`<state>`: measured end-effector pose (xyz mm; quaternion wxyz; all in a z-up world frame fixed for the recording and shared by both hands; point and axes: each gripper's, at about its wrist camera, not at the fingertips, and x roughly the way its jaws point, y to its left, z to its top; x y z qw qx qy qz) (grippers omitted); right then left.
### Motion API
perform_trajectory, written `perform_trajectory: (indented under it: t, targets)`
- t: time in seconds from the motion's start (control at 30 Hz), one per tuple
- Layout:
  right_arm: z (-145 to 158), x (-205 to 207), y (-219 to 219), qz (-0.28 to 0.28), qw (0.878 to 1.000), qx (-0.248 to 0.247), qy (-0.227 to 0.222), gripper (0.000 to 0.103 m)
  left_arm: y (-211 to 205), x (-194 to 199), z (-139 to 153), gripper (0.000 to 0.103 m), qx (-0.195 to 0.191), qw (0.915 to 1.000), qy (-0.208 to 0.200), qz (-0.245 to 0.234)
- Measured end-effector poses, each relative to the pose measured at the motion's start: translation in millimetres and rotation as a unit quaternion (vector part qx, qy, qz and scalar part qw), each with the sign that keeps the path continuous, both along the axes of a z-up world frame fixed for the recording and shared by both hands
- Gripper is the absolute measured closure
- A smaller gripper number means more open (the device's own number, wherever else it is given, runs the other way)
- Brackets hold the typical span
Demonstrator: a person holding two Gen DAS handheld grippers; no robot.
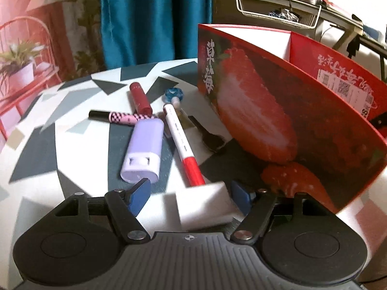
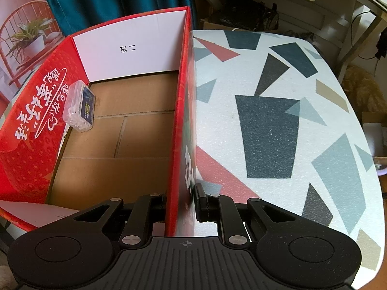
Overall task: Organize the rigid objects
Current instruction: 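Bring the open left tool back over the white charger block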
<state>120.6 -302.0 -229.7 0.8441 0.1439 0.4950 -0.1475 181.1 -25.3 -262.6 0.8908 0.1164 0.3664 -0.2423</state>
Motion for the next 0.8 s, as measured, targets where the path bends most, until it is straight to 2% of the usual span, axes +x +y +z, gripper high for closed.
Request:
perform_trajectory:
  t: [0.27,0.47,0.8]
  targets:
    - [0,0,0,0.000,1.000,-0.001,0.001,0.089,-8,-10,-8,0.027,0.013,0.9995,0.022,0.019]
    - [0,0,0,0.001,1.000,-0.001,0.001,0.089,1,-5,-7,0.027,-0.026,0.9975,0.041,0.051]
    - [0,1,1,0.001,1.000,-0.002,0.002,0.089,7,4,-9,0.026,-0.048,0.9936,0.052,0.088]
